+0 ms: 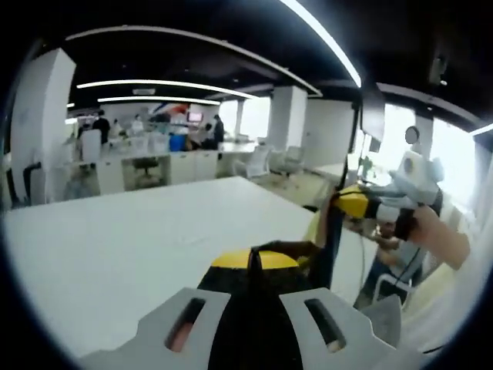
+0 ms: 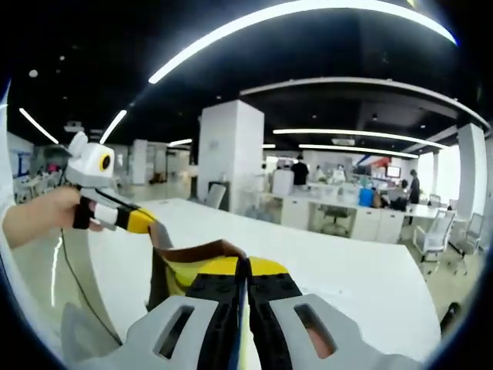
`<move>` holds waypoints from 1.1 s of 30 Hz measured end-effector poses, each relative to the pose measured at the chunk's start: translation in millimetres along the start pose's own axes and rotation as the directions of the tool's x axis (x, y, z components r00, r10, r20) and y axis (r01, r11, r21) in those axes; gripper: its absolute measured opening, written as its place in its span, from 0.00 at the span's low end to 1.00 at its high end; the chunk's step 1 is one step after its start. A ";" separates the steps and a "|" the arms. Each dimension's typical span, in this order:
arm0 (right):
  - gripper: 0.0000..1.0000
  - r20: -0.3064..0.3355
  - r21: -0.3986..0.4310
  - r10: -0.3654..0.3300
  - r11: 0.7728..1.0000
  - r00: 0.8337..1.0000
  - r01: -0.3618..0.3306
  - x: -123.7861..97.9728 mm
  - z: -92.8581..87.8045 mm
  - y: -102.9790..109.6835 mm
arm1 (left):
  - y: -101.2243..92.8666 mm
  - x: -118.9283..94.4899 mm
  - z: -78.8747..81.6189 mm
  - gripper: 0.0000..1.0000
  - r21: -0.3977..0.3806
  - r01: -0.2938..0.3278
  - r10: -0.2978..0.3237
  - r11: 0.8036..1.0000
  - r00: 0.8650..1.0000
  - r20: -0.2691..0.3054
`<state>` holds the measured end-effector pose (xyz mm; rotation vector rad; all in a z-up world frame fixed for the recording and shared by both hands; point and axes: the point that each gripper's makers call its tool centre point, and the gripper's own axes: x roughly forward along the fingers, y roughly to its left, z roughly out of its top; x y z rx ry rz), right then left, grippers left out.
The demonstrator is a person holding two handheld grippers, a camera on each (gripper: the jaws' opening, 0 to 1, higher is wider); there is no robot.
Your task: Fold the garment on the visible template until the final outline fits inside the template.
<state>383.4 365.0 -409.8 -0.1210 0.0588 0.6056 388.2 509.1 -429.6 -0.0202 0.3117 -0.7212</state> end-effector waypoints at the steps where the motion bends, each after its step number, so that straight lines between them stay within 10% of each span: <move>1: 0.03 -0.003 0.002 0.002 1.000 1.000 -0.002 2.1 -1.9 -1.6 | 1.8 1.2 -1.2 0.00 -0.001 -0.003 0.003 1.000 1.000 -0.004; 33: 0.03 -0.153 0.085 0.012 0.996 0.988 0.001 71.5 -88.1 -43.1 | 67.4 81.5 -45.8 0.00 -0.059 -0.018 0.008 0.998 0.987 -0.163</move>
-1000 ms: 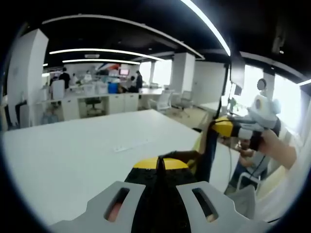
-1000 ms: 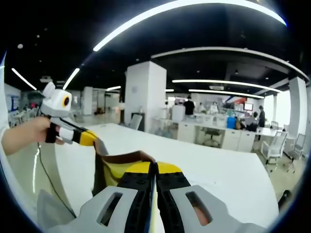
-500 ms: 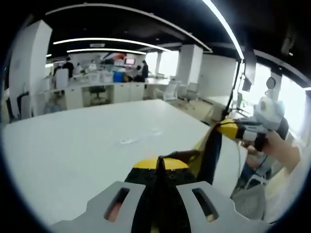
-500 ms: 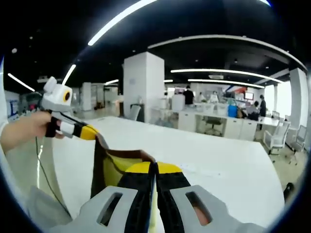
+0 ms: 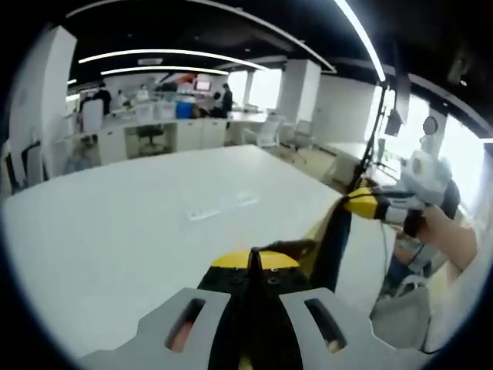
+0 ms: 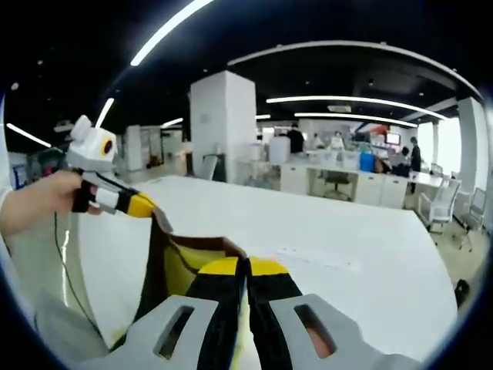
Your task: Fold the garment on the visible template until the final outline fits inside the template.
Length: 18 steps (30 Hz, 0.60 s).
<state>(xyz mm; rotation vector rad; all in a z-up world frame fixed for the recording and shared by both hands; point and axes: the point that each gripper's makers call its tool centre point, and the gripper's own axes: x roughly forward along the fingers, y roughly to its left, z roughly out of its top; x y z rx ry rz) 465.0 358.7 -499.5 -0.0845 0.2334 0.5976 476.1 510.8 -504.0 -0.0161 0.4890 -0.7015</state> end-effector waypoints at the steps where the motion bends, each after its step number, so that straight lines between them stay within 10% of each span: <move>1: 0.03 -0.001 0.000 0.000 1.000 1.000 0.000 0.7 -0.6 -0.5 | 2.6 3.4 -1.3 0.00 -0.023 0.006 -0.006 1.000 1.000 -0.001; 18: 0.03 -0.075 0.032 -0.008 0.999 0.997 0.010 38.2 -36.4 -21.7 | 34.5 42.2 -20.0 0.00 -0.071 -0.005 -0.001 0.997 0.996 -0.086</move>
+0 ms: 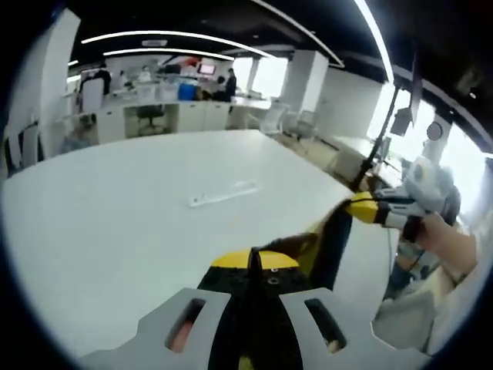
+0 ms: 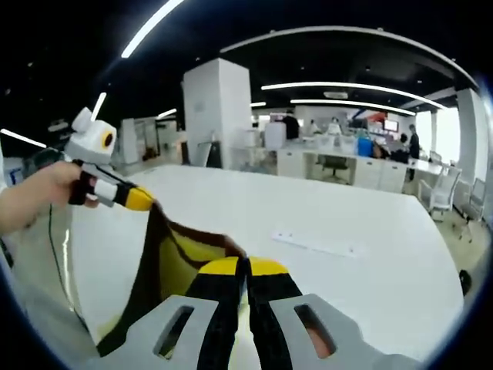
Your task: Fold the garment on the visible template until the final outline fits inside the template.
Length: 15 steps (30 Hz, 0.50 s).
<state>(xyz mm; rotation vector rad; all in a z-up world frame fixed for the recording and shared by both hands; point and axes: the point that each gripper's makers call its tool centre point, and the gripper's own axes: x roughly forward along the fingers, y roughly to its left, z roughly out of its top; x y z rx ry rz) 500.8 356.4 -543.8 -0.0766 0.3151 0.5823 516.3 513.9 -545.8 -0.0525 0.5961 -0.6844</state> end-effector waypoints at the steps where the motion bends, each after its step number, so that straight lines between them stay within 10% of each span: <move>1: 0.03 -0.001 0.001 0.000 1.000 1.000 0.000 2.1 -1.0 -1.0 | 2.1 2.2 -0.2 0.00 -0.006 -0.002 0.002 1.000 1.000 0.000; 15: 0.03 -0.007 0.026 0.011 1.000 1.000 -0.011 33.1 -8.8 -9.8 | 26.7 24.1 -6.8 0.00 0.005 -0.040 0.040 0.999 0.998 -0.046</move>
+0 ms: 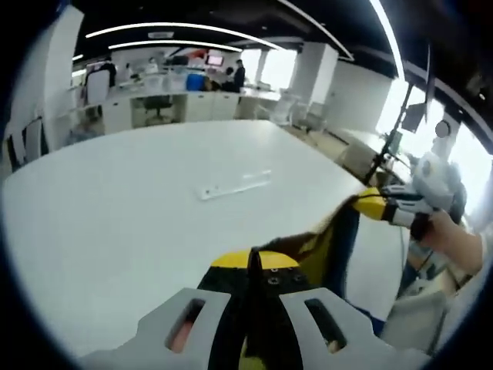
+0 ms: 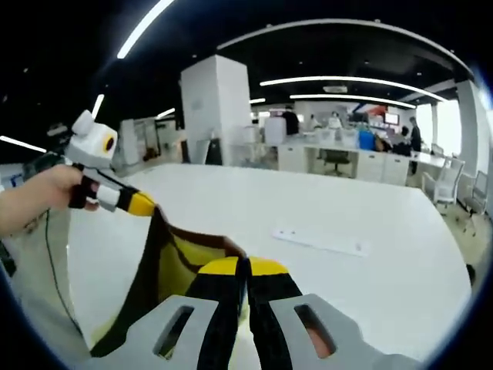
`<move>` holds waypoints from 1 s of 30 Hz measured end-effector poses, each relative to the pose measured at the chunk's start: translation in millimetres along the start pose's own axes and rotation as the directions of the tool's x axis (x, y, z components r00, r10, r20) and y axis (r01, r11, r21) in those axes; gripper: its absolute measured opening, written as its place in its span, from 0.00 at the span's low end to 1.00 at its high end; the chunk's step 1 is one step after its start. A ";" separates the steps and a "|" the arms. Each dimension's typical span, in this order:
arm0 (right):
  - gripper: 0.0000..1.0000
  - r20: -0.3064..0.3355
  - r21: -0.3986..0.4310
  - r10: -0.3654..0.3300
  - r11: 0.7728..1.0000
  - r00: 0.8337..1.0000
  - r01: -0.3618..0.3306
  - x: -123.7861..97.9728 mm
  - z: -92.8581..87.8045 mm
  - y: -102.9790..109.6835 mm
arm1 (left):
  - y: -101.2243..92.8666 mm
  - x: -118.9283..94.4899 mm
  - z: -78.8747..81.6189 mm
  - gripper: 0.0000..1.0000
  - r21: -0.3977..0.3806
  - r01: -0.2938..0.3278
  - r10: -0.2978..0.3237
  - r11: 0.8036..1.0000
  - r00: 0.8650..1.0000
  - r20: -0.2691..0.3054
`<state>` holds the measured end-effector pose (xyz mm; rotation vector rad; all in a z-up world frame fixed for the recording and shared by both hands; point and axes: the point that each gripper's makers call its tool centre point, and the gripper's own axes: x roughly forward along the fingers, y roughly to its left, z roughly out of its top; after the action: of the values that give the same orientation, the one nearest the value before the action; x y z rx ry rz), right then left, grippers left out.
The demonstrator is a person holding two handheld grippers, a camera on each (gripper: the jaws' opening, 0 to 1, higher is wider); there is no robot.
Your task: Fold the garment on the visible template until the final outline fits inside the template.
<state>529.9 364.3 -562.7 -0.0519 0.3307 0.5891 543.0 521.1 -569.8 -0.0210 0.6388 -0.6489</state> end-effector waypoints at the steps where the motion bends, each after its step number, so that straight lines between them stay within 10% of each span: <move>1: 0.03 -0.001 0.002 0.000 1.000 1.000 0.000 1.7 -0.7 -1.2 | 0.8 1.1 -0.1 0.00 0.001 -0.001 0.001 1.000 1.000 -0.001; 30: 0.03 -0.091 0.091 -0.017 0.996 0.996 0.025 63.6 -44.5 -34.1 | 47.2 67.2 -14.6 0.00 0.082 -0.004 0.011 0.997 0.997 -0.076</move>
<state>585.5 363.7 -626.7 0.0067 0.4444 0.5510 602.3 523.3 -628.4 0.0827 0.6847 -0.6705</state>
